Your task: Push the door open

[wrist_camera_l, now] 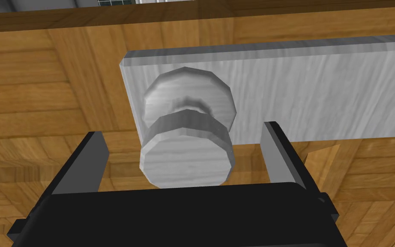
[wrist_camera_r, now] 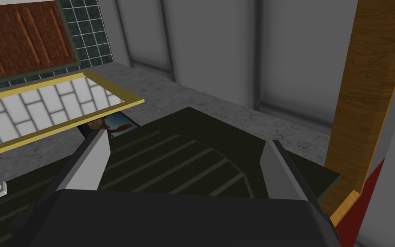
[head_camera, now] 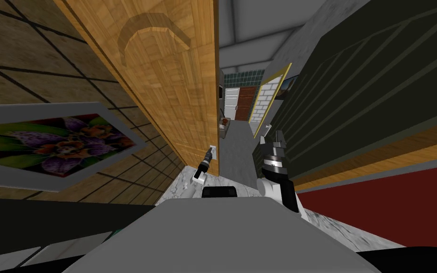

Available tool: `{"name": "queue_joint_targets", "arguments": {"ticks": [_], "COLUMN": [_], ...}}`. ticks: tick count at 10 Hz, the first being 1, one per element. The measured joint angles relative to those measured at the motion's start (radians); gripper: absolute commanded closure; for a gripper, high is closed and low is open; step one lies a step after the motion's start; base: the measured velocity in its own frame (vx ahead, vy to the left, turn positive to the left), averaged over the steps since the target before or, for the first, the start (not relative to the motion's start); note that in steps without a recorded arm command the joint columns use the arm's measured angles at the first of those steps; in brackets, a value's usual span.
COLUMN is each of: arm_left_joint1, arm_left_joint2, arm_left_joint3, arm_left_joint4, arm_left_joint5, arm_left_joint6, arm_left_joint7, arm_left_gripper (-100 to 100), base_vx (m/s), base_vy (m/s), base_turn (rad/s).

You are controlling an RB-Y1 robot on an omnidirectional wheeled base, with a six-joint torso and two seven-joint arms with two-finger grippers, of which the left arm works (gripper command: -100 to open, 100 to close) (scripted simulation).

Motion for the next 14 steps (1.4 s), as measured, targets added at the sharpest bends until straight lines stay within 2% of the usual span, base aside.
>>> {"name": "queue_joint_targets", "arguments": {"ticks": [1,6,8,10,12,14], "arm_left_joint1": [-0.001,-0.005,-0.007,-0.002,-0.020,-0.012], "arm_left_joint2": [-0.001,-0.001,-0.002,0.008,0.003,0.010], "arm_left_joint3": [0.000,0.001,0.006,0.015,0.032,0.048], "arm_left_joint4": [0.001,-0.001,0.011,0.013,0.035,0.015], "arm_left_joint5": [0.000,0.000,0.000,0.003,0.004,0.006], "arm_left_joint6": [-0.001,0.001,0.002,0.009,0.002,0.011], "arm_left_joint7": [0.000,-0.001,-0.003,-0.002,-0.007,-0.011], "arm_left_gripper": [100,100,100,100,100,100], "base_vx": [-0.010,-0.007,0.124,0.137,0.145,0.150], "base_vy": [0.005,0.004,-0.081,-0.079,-0.097,-0.133], "base_turn": [0.004,-0.006,0.037,0.040,0.036,0.074]}}
